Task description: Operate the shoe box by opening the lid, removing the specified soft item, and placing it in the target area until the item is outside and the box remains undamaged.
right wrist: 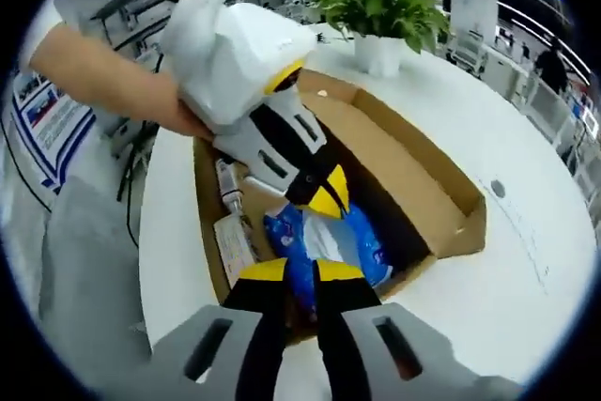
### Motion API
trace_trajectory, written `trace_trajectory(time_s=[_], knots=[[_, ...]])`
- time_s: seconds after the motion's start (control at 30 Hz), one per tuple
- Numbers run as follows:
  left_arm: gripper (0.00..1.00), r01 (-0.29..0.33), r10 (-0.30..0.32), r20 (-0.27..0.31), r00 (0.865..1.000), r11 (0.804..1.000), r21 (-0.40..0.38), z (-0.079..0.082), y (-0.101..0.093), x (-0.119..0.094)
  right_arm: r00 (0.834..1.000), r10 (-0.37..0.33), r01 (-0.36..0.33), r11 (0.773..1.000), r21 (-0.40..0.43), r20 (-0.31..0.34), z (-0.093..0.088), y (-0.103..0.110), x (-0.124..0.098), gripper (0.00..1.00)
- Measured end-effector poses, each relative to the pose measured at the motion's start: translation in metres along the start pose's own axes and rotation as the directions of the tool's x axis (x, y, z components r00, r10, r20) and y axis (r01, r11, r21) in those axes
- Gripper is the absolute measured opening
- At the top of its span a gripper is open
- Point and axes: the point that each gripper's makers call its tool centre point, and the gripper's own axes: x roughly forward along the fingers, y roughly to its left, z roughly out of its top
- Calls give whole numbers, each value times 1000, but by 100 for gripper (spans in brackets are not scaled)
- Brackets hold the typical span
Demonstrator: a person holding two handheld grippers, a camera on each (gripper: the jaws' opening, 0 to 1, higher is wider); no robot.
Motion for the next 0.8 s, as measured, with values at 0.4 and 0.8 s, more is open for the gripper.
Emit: trace_trajectory(time_s=[0.4, 0.8], knots=[[0, 13, -13, 5, 1000, 1000, -18, 0, -2, -2, 998, 35, -38, 998, -53, -49, 4, 4, 15, 12], [0, 20, -20, 12, 1000, 999, -28, 1, -1, -2, 991, 78, -84, 995, -52, -111, -5, 5, 25, 8]])
